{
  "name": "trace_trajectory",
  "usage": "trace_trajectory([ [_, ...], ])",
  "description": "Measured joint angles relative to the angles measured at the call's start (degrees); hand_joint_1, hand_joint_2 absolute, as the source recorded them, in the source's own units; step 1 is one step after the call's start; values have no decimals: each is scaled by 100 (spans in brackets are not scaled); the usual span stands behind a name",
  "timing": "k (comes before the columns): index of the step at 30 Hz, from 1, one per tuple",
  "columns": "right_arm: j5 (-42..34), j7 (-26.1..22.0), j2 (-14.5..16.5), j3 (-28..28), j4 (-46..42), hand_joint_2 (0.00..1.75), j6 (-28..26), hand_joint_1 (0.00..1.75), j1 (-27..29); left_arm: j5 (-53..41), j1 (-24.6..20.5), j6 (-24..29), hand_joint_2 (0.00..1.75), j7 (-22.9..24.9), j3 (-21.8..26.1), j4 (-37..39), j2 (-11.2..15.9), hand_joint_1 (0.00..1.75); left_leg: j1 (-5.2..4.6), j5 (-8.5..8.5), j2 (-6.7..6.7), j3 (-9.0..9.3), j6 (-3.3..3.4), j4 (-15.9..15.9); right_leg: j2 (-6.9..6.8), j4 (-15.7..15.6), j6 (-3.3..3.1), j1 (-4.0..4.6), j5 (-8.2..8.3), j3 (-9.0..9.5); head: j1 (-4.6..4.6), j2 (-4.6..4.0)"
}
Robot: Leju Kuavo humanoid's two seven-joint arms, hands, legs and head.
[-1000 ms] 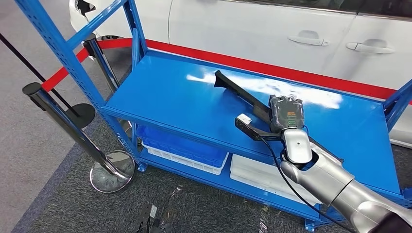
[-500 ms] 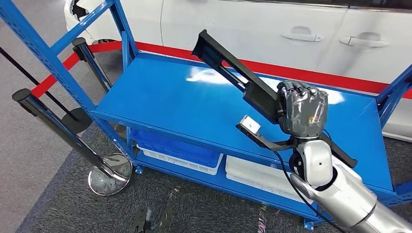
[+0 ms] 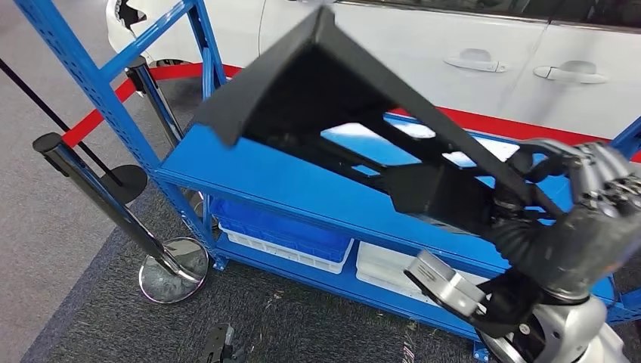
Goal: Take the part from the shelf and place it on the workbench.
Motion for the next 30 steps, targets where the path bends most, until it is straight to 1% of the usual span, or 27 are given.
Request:
trace_trajectory([
  [1,4,-15,6,-35,-152,175,-64,169,44,-21,-4,-11,0,19,-10,1,8,0,-5,-36,-7,-26,-34,67,3,-334,3,-9,106,181,3,0],
  [2,5,-33,13,-60,-297,175,-122,169,93,-50,-5,-23,0,51,-19,1,18,0,-11,-66,-13,-54,-68,126,11,-554,-15,-12,158,300,3,0],
  [3,5,-52,24,-75,-429,175,-172,169,144,-78,-6,-38,0,95,-32,2,28,0,-20,-88,-18,-79,-95,171,22,-649,-45,-8,159,346,3,0],
  [4,-11,-68,40,-80,-547,175,-211,169,192,-97,-5,-52,0,132,-49,3,38,0,-29,-94,-20,-96,-119,191,35,-641,-87,8,157,343,3,0],
  [6,-180,-87,78,-83,-749,175,-235,169,250,-81,-1,-73,0,162,-88,4,57,0,-20,-119,-19,-109,-162,207,40,-645,-157,2,179,323,2,0],
  [7,-395,-93,97,-81,-835,175,-193,169,258,-44,-1,-75,0,149,-101,4,65,0,-12,-193,-15,-146,-195,289,36,-653,-186,-3,190,321,-9,0],
  [8,-735,-109,111,-73,-916,175,-118,169,256,3,-3,-75,0,133,-107,4,72,0,-1,-328,-11,-231,-227,485,28,-660,-211,-10,200,318,-22,0],
  [9,-1146,-134,123,-54,-983,175,-21,169,249,46,-4,-75,0,119,-108,4,75,0,10,-508,-7,-361,-259,786,21,-663,-226,-7,205,314,-33,0],
  [10,-1592,-170,134,-21,-1035,175,70,169,241,81,-4,-75,0,113,-108,4,77,0,16,-695,-5,-530,-275,1168,13,-662,-237,0,208,306,-44,0],
  [11,-2015,-220,145,29,-1071,175,138,169,234,109,-4,-75,0,118,-108,4,78,0,21,-832,-5,-684,-281,1516,7,-662,-242,10,210,299,-45,0],
  [12,-2368,-273,155,86,-1092,175,179,169,229,133,-2,-75,0,124,-108,4,81,0,22,-875,-5,-770,-274,1715,4,-662,-245,22,211,294,-44,0],
  [13,-2672,-327,165,142,-1112,175,200,169,227,160,-2,-75,0,130,-108,4,85,0,20,-815,-5,-760,-255,1713,2,-662,-246,33,212,293,-45,0],
  [14,-2899,-381,171,193,-1133,175,205,169,224,184,-3,-75,0,142,-108,4,91,0,13,-661,-6,-640,-226,1488,0,-662,-247,41,213,297,-44,0],
  [15,-3105,-430,177,240,-1162,175,202,169,218,208,-4,-76,0,151,-108,4,103,0,-2,-457,-7,-438,-189,1103,0,-662,-248,44,214,304,-44,0],
  [16,-3273,-478,185,283,-1193,175,201,169,214,231,-7,-84,0,161,-108,5,117,0,-25,-305,-10,-235,-156,715,0,-663,-244,47,219,309,-42,0],
  [17,-3414,-525,192,326,-1217,175,201,169,211,247,-8,-99,0,171,-108,6,131,0,-53,-193,-15,-78,-132,406,1,-666,-233,43,229,307,-41,0],
  [18,-3536,-570,199,374,-1233,175,207,169,210,258,-8,-122,0,177,-108,8,148,0,-80,-143,-20,9,-116,223,1,-671,-214,36,245,298,-41,0],
  [20,-3689,-647,210,451,-1255,175,235,169,219,260,-4,-172,0,199,-108,10,171,0,-120,-114,-23,29,-92,132,2,-699,-152,15,289,282,-43,0],
  [21,-3729,-676,213,477,-1270,175,254,169,222,258,-4,-193,0,211,-108,11,181,0,-107,-78,-14,41,-66,76,-1,-699,-127,11,282,279,-39,0],
  [22,-3751,-698,216,497,-1287,175,273,169,226,257,-6,-210,0,220,-108,12,190,0,-95,-32,-5,57,-35,5,-3,-667,-109,13,224,262,-38,0],
  [23,-3761,-711,217,520,-1303,175,288,169,230,255,-13,-225,0,224,-108,13,199,0,-78,19,6,64,4,-63,-3,-531,-98,22,82,214,-30,0],
  [24,-3763,-717,219,545,-1313,175,300,169,240,251,-19,-239,0,226,-108,14,207,0,-60,59,15,55,31,-104,-4,-283,-93,29,-126,128,-23,0],
  [26,-3767,-730,226,599,-1320,175,318,169,283,244,-25,-257,0,228,-108,15,218,0,-61,102,19,-26,60,-86,-1,391,-69,36,-545,-91,-15,0],
  [27,-3765,-749,233,618,-1320,175,324,169,310,242,-24,-261,0,228,-108,15,219,0,-59,117,20,-81,58,-57,-2,622,-53,32,-639,-143,-15,0],
  [28,-3763,-770,242,636,-1320,175,327,169,332,241,-22,-263,0,230,-108,15,220,0,-55,134,20,-142,52,-21,-3,682,-35,24,-633,-113,-14,0],
  [29,-3761,-791,251,649,-1322,175,328,169,347,239,-22,-263,0,233,-108,15,221,0,-46,149,20,-208,43,24,-6,525,-16,10,-530,25,-14,0],
  [30,-3759,-809,260,660,-1326,175,329,169,356,234,-22,-263,0,237,-108,15,224,0,-34,161,19,-279,30,83,-11,194,7,-11,-384,251,-14,0],
])
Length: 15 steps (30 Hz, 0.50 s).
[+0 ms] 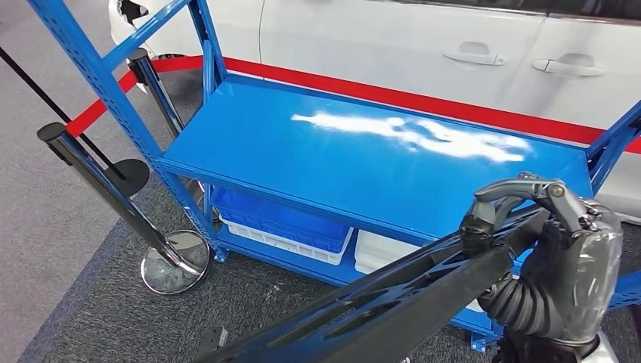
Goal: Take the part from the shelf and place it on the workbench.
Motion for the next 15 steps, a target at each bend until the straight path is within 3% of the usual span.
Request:
trace_trajectory([
  [2,1,-18,21,15,-13,175,1,169,20,-15,-2,1,0,10,0,1,20,0,8,21,-8,-134,-50,119,12,-621,7,3,169,391,-3,0],
  [4,-2,-59,41,32,-30,175,1,169,52,-30,4,3,0,20,0,3,45,0,-2,68,-24,-205,-118,188,37,-804,-47,37,196,468,-7,0],
  [6,-14,-107,68,51,-40,175,2,169,82,-36,13,4,0,25,0,6,67,0,3,127,-38,-237,-183,198,34,-809,-137,40,280,393,-2,0],
  [7,-26,-123,83,60,-42,175,4,169,92,-35,16,3,0,26,0,8,79,0,11,78,-38,-279,-216,234,27,-814,-190,37,329,348,-4,0],
  [9,-49,-157,115,77,-44,175,10,169,107,-33,16,-2,0,23,0,11,97,0,33,-297,-32,-417,-282,548,6,-828,-281,24,441,229,-12,0],
  [11,-66,-193,141,92,-44,175,24,169,124,-32,12,-8,0,21,0,11,96,0,52,-814,-27,-576,-323,1196,-5,-828,-321,43,556,90,-23,0],
  [12,-69,-203,156,97,-44,175,32,169,135,-32,11,-10,0,21,0,11,96,0,58,-951,-27,-606,-326,1491,-9,-827,-326,58,614,13,-25,0],
  [13,-73,-205,167,98,-44,175,41,169,146,-32,10,-11,0,21,0,11,96,0,59,-964,-27,-569,-315,1657,-13,-826,-330,72,674,-67,-23,0],
  [14,-76,-205,177,98,-44,175,46,169,154,-31,9,-12,0,21,0,11,97,0,52,-867,-28,-445,-292,1643,-15,-825,-331,83,734,-146,-23,0],
  [15,-76,-205,184,98,-45,175,51,169,158,-31,7,-13,0,20,0,11,100,0,39,-718,-28,-228,-259,1438,-14,-825,-331,89,793,-220,-22,0],
])
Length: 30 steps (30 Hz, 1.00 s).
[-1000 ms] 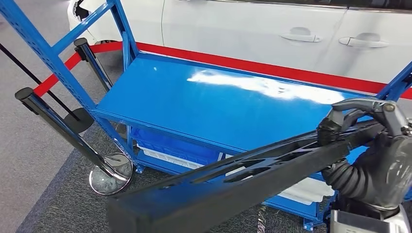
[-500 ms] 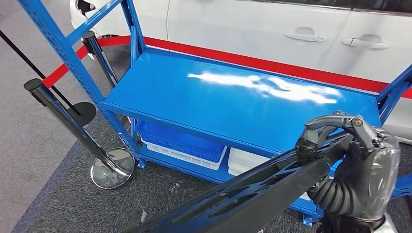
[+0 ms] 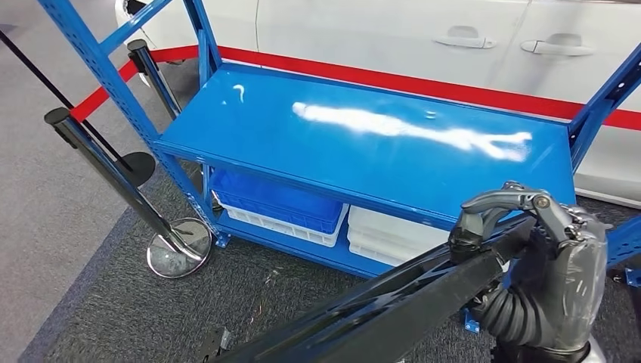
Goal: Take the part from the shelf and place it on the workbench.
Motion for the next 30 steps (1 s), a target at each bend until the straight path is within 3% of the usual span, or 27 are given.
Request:
trace_trajectory([
  [2,-1,-5,9,0,-9,175,2,169,5,2,-20,-2,0,-7,0,0,16,0,-57,111,-3,637,88,-836,2,-4,15,-1,115,-105,0,0],
  [4,-5,-22,18,1,-23,175,-8,169,19,7,-44,-9,0,-20,0,1,39,0,-117,43,-8,1049,151,-1477,-6,-61,66,-31,229,-121,-3,0],
  [5,-9,-37,27,2,-28,175,-14,169,26,17,-51,-17,0,-27,0,2,49,0,-139,41,-9,1100,180,-1616,-11,-106,101,-50,290,-112,-11,0],
  [7,-42,-73,43,2,-38,175,-39,169,49,45,-56,-40,0,-38,0,2,52,0,-153,233,14,1075,242,-1761,-8,-186,160,-64,365,-115,-25,0],
  [8,-80,-91,48,2,-45,175,-67,169,66,63,-59,-53,0,-45,0,2,52,0,-143,344,31,1061,271,-1858,-2,-136,174,-51,263,-149,-16,0],
  [9,-131,-109,49,2,-52,175,-110,169,84,84,-61,-63,0,-55,0,3,51,0,-128,463,50,1023,298,-1936,5,20,186,-37,47,-205,2,0],
  [11,-244,-160,55,2,-58,175,-220,169,138,128,-62,-91,0,-82,0,4,43,0,-107,627,70,875,327,-1963,10,640,211,-36,-545,-337,29,0],
  [12,-294,-202,58,2,-60,175,-286,169,179,153,-59,-102,0,-93,0,4,33,0,-102,687,76,773,329,-1933,11,974,234,-46,-722,-378,35,0],
  [13,-348,-258,61,2,-60,175,-366,169,238,175,-54,-111,0,-105,0,4,21,0,-95,737,82,663,315,-1887,10,1209,260,-61,-752,-367,37,0],
  [14,-398,-320,62,2,-61,175,-462,169,302,201,-51,-116,0,-114,0,4,8,0,-81,778,85,545,295,-1830,9,1290,289,-78,-661,-288,39,0],
  [16,-486,-448,69,2,-73,175,-686,169,437,243,-47,-120,0,-129,0,4,-12,0,-43,842,89,286,235,-1653,1,921,367,-132,-406,125,42,0],
  [17,-520,-510,81,2,-83,175,-784,169,497,265,-46,-120,0,-138,0,4,-16,0,-33,857,86,155,200,-1537,0,552,403,-143,-417,403,50,0],
  [19,-610,-666,128,2,-107,175,-939,169,652,302,-33,-118,0,-155,0,4,-18,0,-32,881,74,-8,136,-1340,21,65,370,-136,-563,721,49,0],
  [20,-680,-769,158,2,-116,175,-987,169,734,322,-24,-115,0,-168,0,4,-23,0,-27,903,65,-44,105,-1293,36,-7,315,-107,-619,740,46,0],
  [22,-850,-993,239,1,-128,175,-1034,169,885,350,-4,-109,0,-189,1,5,-34,0,1,940,50,-75,39,-1261,34,13,177,-97,-557,642,32,0],
  [23,-941,-1099,287,0,-133,175,-1036,169,945,360,5,-107,0,-195,2,6,-41,0,18,839,43,-113,4,-1206,25,8,117,-93,-494,588,-12,0],
  [25,-1088,-1271,393,-3,-138,175,-1037,169,1054,370,17,-104,0,-201,2,7,-54,0,38,318,37,-239,-53,-829,13,-13,37,-96,-345,453,-145,0],
  [26,-1148,-1339,446,-5,-139,175,-1037,169,1109,374,16,-104,0,-204,2,7,-66,0,41,-9,38,-300,-71,-502,12,-17,23,-88,-266,371,-216,0],
  [27,-1201,-1395,490,-6,-138,175,-1037,169,1158,378,13,-105,0,-209,2,6,-77,0,43,-233,37,-336,-78,-161,9,-18,17,-77,-189,283,-264,0],
  [28,-1252,-1447,530,-7,-138,175,-1037,169,1202,381,10,-107,0,-217,2,6,-86,0,43,-318,36,-324,-74,115,6,-17,13,-65,-113,191,-297,0],
  [29,-1302,-1495,568,-7,-137,175,-1037,169,1243,382,8,-109,0,-225,2,6,-92,0,40,-263,34,-243,-58,254,3,-16,12,-54,-36,85,-331,0],
  [30,-1344,-1531,599,-7,-137,175,-1037,169,1278,383,6,-110,0,-231,2,6,-96,0,34,-114,32,-71,-33,194,2,-15,13,-46,38,-14,-362,0],
])
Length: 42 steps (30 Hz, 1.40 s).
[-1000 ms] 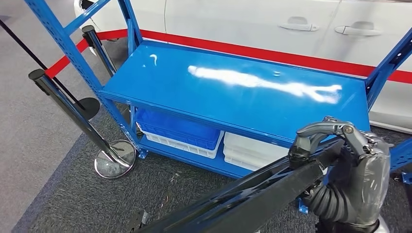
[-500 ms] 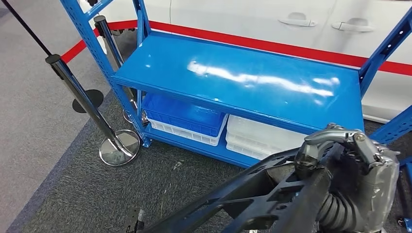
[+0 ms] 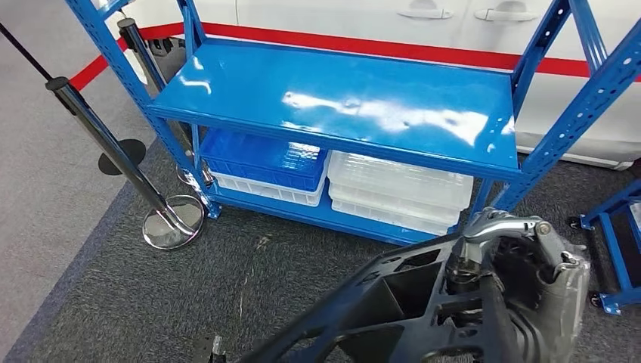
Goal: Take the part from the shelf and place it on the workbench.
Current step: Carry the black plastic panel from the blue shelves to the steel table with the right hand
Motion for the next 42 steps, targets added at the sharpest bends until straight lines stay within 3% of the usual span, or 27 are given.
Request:
trace_trajectory([
  [2,-61,-59,60,0,-1,175,0,169,52,4,-14,1,0,-10,0,0,-1,0,-34,195,-4,627,67,-652,6,-1,12,0,140,-159,-55,0],
  [4,-104,-108,104,0,0,175,0,169,87,6,-47,2,0,-20,1,1,3,0,-90,62,-10,1279,120,-1550,1,-33,57,-16,269,-212,-100,0],
  [5,-126,-126,121,0,3,175,0,169,101,3,-60,2,0,-23,3,1,3,0,-119,2,-15,1448,142,-1820,-7,-73,89,-31,337,-202,-131,0],
  [6,-150,-143,137,0,6,175,-1,169,110,1,-68,2,0,-24,4,1,4,0,-145,10,-17,1493,163,-1963,-13,-126,126,-43,413,-187,-164,0],
  [8,-205,-187,156,0,20,175,-2,169,134,-8,-67,3,0,-19,7,1,-10,0,-131,211,9,1429,210,-2062,-12,-165,173,-49,421,-204,-211,0],
  [9,-234,-209,162,0,26,175,-2,169,145,-12,-67,4,0,-13,7,1,-19,0,-117,311,31,1381,250,-2118,-6,-74,182,-37,259,-250,-219,0],
  [12,-306,-246,166,0,48,175,-2,169,166,-33,-66,27,0,-4,7,1,-41,0,-107,534,69,1115,322,-2115,2,805,199,-10,-578,-456,-232,0],
  [13,-320,-263,166,0,55,175,-2,169,170,-39,-64,49,0,-13,7,1,-50,0,-108,586,73,1008,317,-2086,1,1157,213,-8,-651,-497,-232,0],
  [14,-330,-280,166,0,63,175,-2,169,174,-41,-60,76,0,-24,7,1,-59,0,-105,633,69,898,307,-2049,0,1410,227,-10,-544,-498,-233,0],
  [15,-333,-294,166,0,72,175,-2,169,177,-40,-57,103,0,-34,7,1,-67,0,-97,679,62,784,285,-1998,2,1513,241,-16,-325,-429,-232,0],
  [16,-330,-300,166,0,80,175,-2,169,177,-37,-55,120,0,-36,7,1,-72,0,-86,715,51,668,257,-1934,14,1437,253,-28,-113,-280,-232,0],
  [17,-324,-295,166,0,87,175,-2,169,177,-34,-54,132,0,-34,7,1,-75,0,-73,741,29,554,226,-1851,54,1178,263,-43,-44,-55,-232,0],
  [18,-316,-285,167,0,92,175,-2,169,178,-33,-58,140,0,-33,7,1,-77,0,-68,752,8,442,192,-1754,122,798,268,-46,-135,243,-229,0],
  [19,-305,-274,168,0,93,175,-3,169,174,-33,-60,148,0,-34,7,1,-78,0,-65,763,-21,345,160,-1653,186,419,258,-49,-335,503,-228,0],
  [21,-290,-248,172,0,96,175,-5,169,176,-33,-66,159,0,-33,7,1,-79,0,-66,809,-94,207,95,-1520,235,2,210,-26,-642,768,-238,0],
  [23,-285,-225,173,0,101,175,-7,169,180,-33,-52,170,0,-28,7,1,-80,0,-51,829,-151,124,42,-1457,148,-19,127,-33,-637,732,-251,0],
  [24,-284,-218,174,0,102,175,-8,169,179,-33,-41,174,0,-24,7,1,-81,0,-41,750,-147,65,11,-1353,97,-24,87,-38,-610,716,-265,0],
  [27,-284,-213,179,0,103,175,-11,169,182,-37,-25,181,0,-2,7,1,-91,0,1,236,-84,-270,-80,-485,-50,-36,13,-16,-555,682,-314,0],
  [29,-284,-211,179,0,108,175,-11,169,186,-39,-15,181,0,19,7,1,-99,0,13,109,-71,-397,-93,-34,-144,-35,2,17,-547,675,-314,0],
  [30,-284,-210,179,0,109,175,-11,169,187,-40,-7,181,0,26,7,1,-104,0,9,191,-63,-330,-77,-81,-186,-35,1,30,-547,677,-314,0],
  [31,-284,-209,180,0,110,175,-11,169,187,-40,-1,181,0,31,7,1,-106,0,-4,352,-41,-167,-46,-328,-223,-35,1,41,-547,683,-313,0],
  [33,-283,-208,181,0,109,175,-11,169,188,-42,-5,181,0,37,7,1,-104,0,-74,610,102,252,52,-1047,-290,-44,9,54,-548,691,-311,0],
  [35,-277,-207,184,0,109,175,-13,169,199,-44,-19,180,0,53,7,1,-97,0,-176,661,223,480,153,-1488,-356,-79,48,37,-526,690,-311,0],
  [37,-262,-205,187,0,104,175,-13,169,231,-46,-17,176,0,95,7,1,-86,0,-234,683,188,534,229,-1657,-426,-150,106,13,-495,710,-314,0],
  [38,-254,-207,187,0,101,175,-13,169,254,-48,-9,172,0,119,7,1,-85,0,-222,718,157,579,252,-1756,-410,-165,125,4,-505,721,-310,0],
  [40,-247,-218,189,0,92,175,-13,169,302,-62,-8,161,0,149,7,1,-83,0,-176,784,88,686,297,-1949,-242,39,148,5,-651,632,-303,0],
  [42,-257,-231,190,0,93,175,-13,169,362,-89,-27,144,0,154,7,1,-84,0,-145,800,-2,715,327,-1988,-54,700,171,2,-949,289,-299,-1],
])
